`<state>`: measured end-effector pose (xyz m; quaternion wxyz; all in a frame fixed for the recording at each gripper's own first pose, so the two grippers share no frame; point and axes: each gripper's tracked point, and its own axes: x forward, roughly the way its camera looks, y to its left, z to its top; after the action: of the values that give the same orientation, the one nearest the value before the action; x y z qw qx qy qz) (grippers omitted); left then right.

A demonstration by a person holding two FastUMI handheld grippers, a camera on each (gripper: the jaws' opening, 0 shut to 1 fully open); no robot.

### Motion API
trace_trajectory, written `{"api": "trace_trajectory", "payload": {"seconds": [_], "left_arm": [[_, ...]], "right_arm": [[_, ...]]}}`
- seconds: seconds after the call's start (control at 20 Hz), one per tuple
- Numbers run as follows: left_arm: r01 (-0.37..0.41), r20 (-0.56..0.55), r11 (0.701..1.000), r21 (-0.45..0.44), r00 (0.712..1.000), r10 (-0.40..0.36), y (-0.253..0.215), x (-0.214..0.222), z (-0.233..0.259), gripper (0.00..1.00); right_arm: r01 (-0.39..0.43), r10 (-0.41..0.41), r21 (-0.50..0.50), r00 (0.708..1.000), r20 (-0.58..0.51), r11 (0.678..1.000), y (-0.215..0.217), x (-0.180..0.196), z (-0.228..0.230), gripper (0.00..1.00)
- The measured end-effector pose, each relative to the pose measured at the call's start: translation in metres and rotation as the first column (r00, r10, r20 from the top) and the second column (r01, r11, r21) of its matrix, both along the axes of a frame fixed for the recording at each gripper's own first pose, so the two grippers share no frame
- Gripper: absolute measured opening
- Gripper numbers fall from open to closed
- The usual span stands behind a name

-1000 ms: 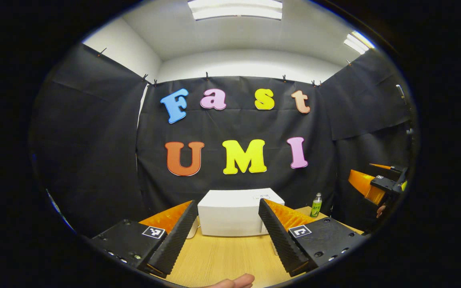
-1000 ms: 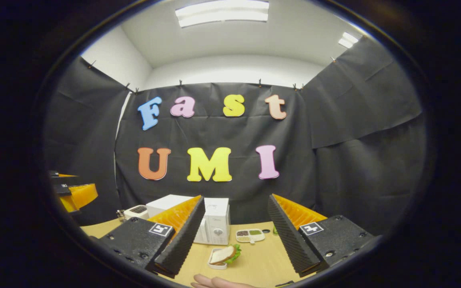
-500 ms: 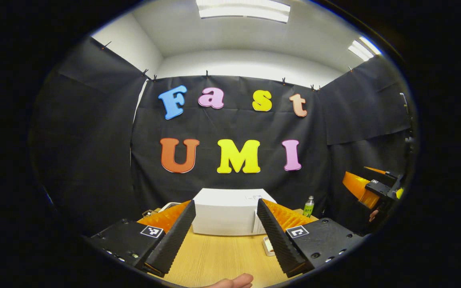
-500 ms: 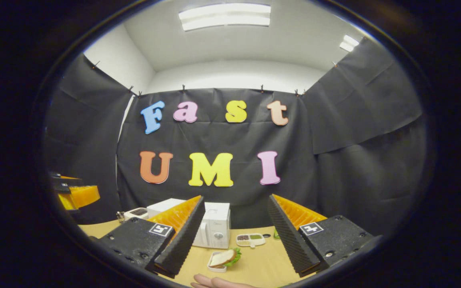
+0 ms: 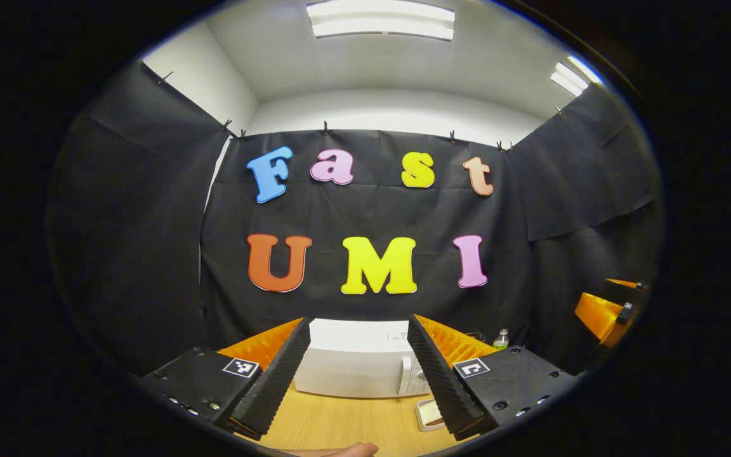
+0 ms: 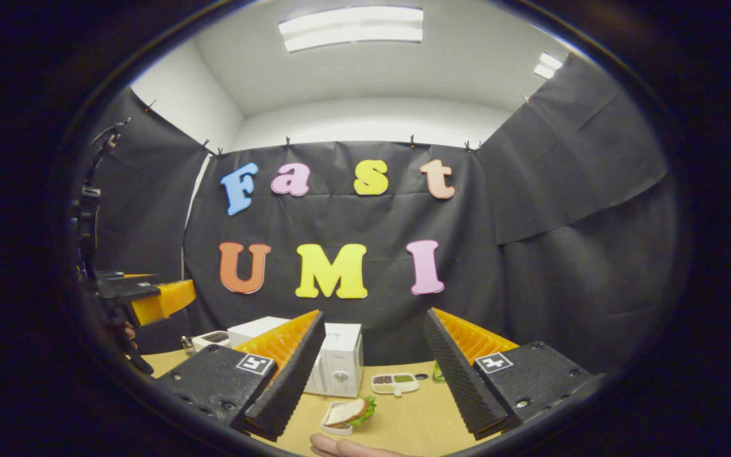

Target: Open the microwave oven with the left hand, put the food in, and close the microwave oven.

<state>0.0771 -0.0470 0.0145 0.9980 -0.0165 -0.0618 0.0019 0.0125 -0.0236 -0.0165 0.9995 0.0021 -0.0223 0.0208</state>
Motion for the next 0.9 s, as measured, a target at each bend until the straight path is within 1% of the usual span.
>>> {"api": "trace_trajectory", "payload": {"seconds": [0.1,0.2,0.25,0.3,0.35,0.4,0.45,0.5,0.55,0.6,0.75,0.9], "left_arm": [[-0.007,-0.039,1.000,0.011,0.999,0.008,-0.011,0.030,-0.024,0.95],[0.015,-0.077,1.000,0.001,0.997,-0.015,-0.030,0.061,-0.049,0.95],[0.023,-0.090,1.000,-0.009,0.996,-0.024,-0.040,0.077,-0.060,0.95],[0.028,-0.099,0.999,-0.016,0.995,-0.029,-0.048,0.091,-0.073,0.95],[0.038,-0.111,0.999,-0.022,0.993,-0.040,-0.057,0.106,-0.086,0.96],[0.054,-0.123,0.998,-0.030,0.991,-0.057,-0.069,0.123,-0.101,0.95],[0.064,-0.137,0.997,-0.042,0.988,-0.069,-0.079,0.137,-0.117,0.95],[0.062,-0.150,0.997,-0.043,0.986,-0.067,-0.086,0.151,-0.132,0.96],[0.057,-0.164,0.998,-0.034,0.984,-0.062,-0.092,0.164,-0.146,0.95],[0.057,-0.176,0.998,-0.026,0.983,-0.060,-0.099,0.176,-0.159,0.95],[0.100,-0.225,0.994,-0.040,0.968,-0.106,-0.131,0.204,-0.201,0.95],[0.091,-0.293,0.995,-0.051,0.951,-0.102,-0.142,0.227,-0.244,0.95]], "right_arm": [[0.009,-0.009,0.016,1.000,-0.001,1.000,-0.011,0.008,-0.006,1.00],[0.020,-0.022,0.062,0.999,0.037,0.998,-0.025,0.011,0.000,1.00],[0.017,-0.021,0.064,0.998,0.053,0.998,-0.029,0.011,-0.001,0.91],[0.026,-0.029,0.053,0.998,0.060,0.998,-0.037,0.012,-0.002,1.00],[0.043,-0.045,0.042,0.997,0.066,0.998,-0.046,0.013,-0.005,1.00],[0.061,-0.064,0.031,0.995,0.077,0.998,-0.054,0.014,-0.005,0.91],[0.081,-0.082,0.017,0.993,0.090,0.997,-0.061,0.015,-0.004,1.00],[0.091,-0.091,0.001,0.991,0.101,0.996,-0.066,0.014,-0.005,0.90],[0.092,-0.090,-0.010,0.990,0.104,0.996,-0.068,0.014,-0.008,1.00],[0.089,-0.087,-0.018,0.991,0.103,0.996,-0.071,0.013,-0.011,0.91],[0.097,-0.094,-0.027,0.990,0.101,0.995,-0.087,0.020,-0.020,0.91],[0.123,-0.120,-0.039,0.990,0.072,0.992,-0.106,0.032,-0.037,0.91]]}}
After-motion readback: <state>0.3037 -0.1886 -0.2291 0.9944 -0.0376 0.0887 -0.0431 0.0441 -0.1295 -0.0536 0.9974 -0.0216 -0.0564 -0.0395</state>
